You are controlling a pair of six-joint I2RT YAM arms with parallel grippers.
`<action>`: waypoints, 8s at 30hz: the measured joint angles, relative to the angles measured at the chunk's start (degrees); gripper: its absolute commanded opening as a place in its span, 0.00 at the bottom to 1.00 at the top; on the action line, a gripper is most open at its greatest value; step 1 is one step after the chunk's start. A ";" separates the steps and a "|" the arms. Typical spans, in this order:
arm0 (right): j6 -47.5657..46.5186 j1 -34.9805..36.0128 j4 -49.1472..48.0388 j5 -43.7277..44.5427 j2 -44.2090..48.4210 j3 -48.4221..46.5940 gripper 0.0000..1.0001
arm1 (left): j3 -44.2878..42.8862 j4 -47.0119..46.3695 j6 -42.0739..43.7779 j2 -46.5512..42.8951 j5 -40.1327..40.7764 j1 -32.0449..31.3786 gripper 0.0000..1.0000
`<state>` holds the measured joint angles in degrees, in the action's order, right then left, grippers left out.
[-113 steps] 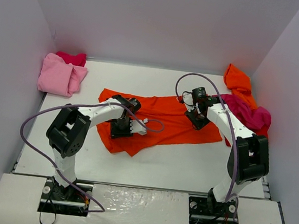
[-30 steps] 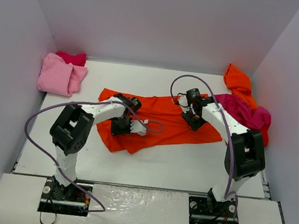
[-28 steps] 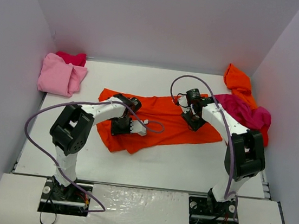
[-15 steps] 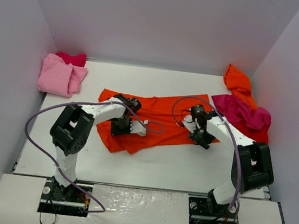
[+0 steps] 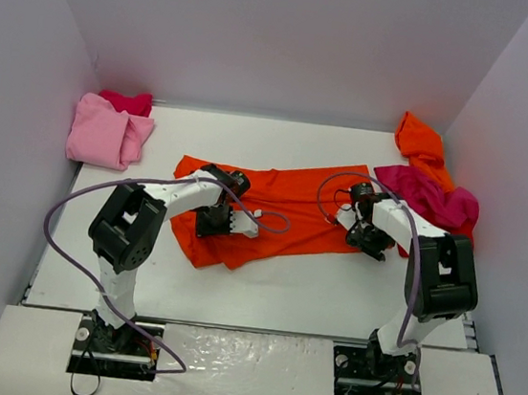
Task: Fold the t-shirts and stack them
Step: Grap the side of the flattened tshirt closest away from the robot with both arms, then fold the other side of the tshirt into a rectangle
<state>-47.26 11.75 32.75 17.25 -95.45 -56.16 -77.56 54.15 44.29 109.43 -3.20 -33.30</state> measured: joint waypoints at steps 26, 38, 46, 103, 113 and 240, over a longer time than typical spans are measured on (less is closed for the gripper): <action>-3.62 -1.31 -1.57 1.60 -13.30 -7.02 0.26 | 0.55 0.00 -0.02 -0.04 0.54 0.00 0.00; -3.95 -2.20 1.68 5.39 -16.99 -8.23 0.00 | 0.55 0.00 -0.04 -0.04 1.32 0.00 0.00; -3.78 -3.01 1.44 0.47 -13.96 -8.04 0.00 | 2.89 -1.24 -1.01 -5.66 3.47 0.00 0.00; 0.63 -2.42 9.66 -8.48 -10.93 -26.83 0.00 | -23.09 9.06 18.23 -11.96 16.42 4.97 0.00; 0.57 -5.20 8.45 -6.77 -20.11 -33.57 0.00 | -34.57 8.05 23.15 -1.83 16.31 8.81 0.00; 12.96 5.62 7.57 -8.90 -30.59 -37.92 0.00 | -42.05 -2.98 49.44 21.34 21.59 13.40 0.00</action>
<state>-34.30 17.37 40.31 8.35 -126.04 -94.08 -119.61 51.17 93.74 130.76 18.39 -19.90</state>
